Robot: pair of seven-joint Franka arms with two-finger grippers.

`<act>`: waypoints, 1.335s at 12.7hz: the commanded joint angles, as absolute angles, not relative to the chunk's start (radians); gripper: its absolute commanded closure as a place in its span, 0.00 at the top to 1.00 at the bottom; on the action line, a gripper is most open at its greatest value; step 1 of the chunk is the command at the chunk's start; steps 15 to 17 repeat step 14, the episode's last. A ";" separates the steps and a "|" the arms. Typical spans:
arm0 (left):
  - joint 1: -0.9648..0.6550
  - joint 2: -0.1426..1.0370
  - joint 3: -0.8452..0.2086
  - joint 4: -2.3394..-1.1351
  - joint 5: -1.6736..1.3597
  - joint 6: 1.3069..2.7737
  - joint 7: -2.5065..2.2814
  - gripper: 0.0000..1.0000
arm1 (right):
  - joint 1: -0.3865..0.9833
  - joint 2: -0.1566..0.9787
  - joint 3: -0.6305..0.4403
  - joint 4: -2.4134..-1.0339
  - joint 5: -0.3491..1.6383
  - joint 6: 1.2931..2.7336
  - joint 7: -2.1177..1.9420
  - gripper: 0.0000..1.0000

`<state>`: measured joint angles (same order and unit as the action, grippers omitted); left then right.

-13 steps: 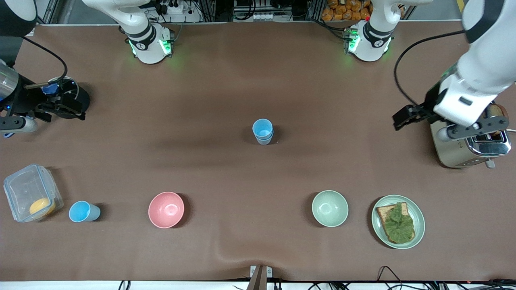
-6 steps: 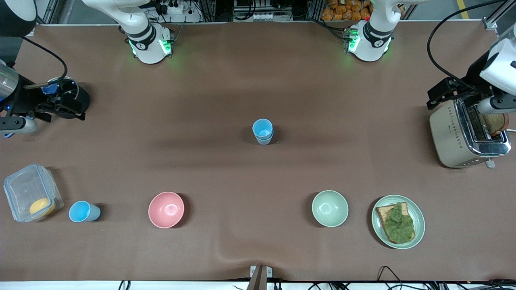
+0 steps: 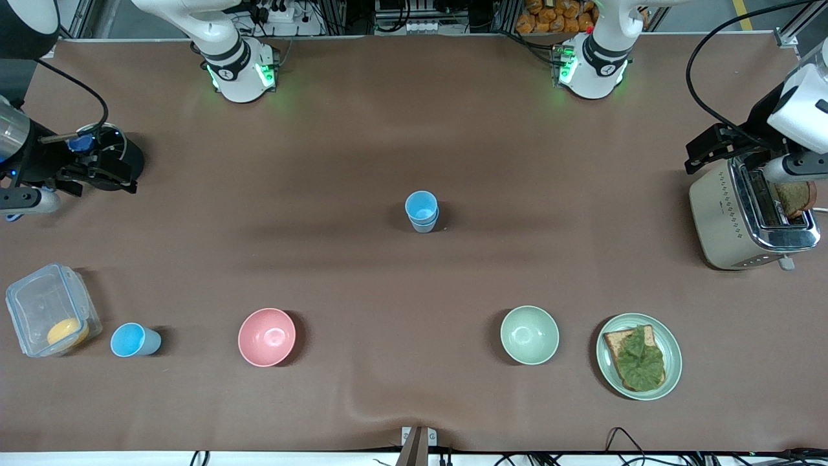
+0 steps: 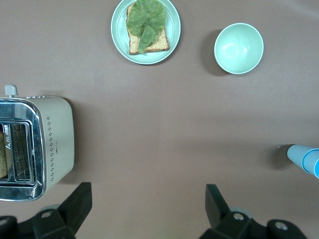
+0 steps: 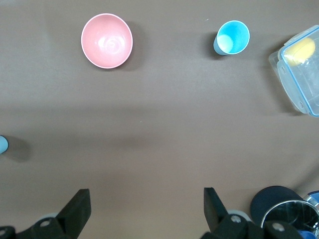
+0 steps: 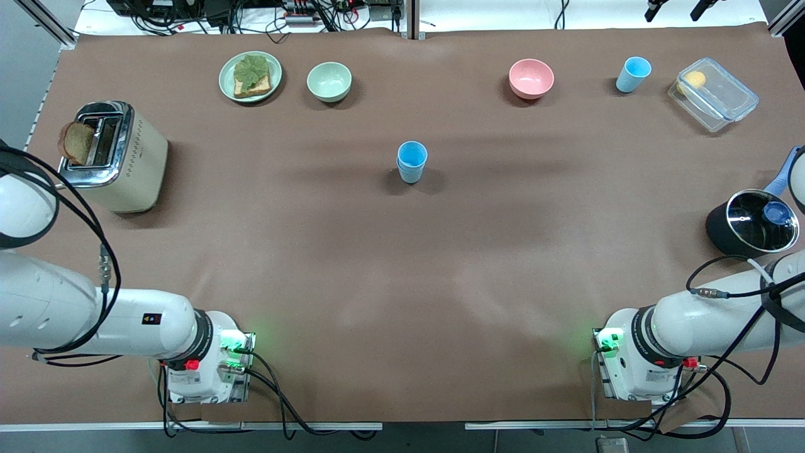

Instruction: Stack blue cups with both arms

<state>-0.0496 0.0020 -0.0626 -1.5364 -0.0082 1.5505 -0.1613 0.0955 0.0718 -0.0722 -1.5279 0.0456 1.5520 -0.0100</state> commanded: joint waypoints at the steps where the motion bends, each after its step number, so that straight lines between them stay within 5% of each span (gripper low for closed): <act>1: -0.022 -0.014 -0.067 -1.534 0.005 1.528 -0.137 1.00 | 0.087 0.083 -0.063 -1.503 0.031 1.542 0.005 1.00; 17: -0.003 0.000 -0.072 -1.509 0.009 1.491 -0.141 1.00 | 0.086 0.084 -0.064 -1.503 0.031 1.542 0.003 1.00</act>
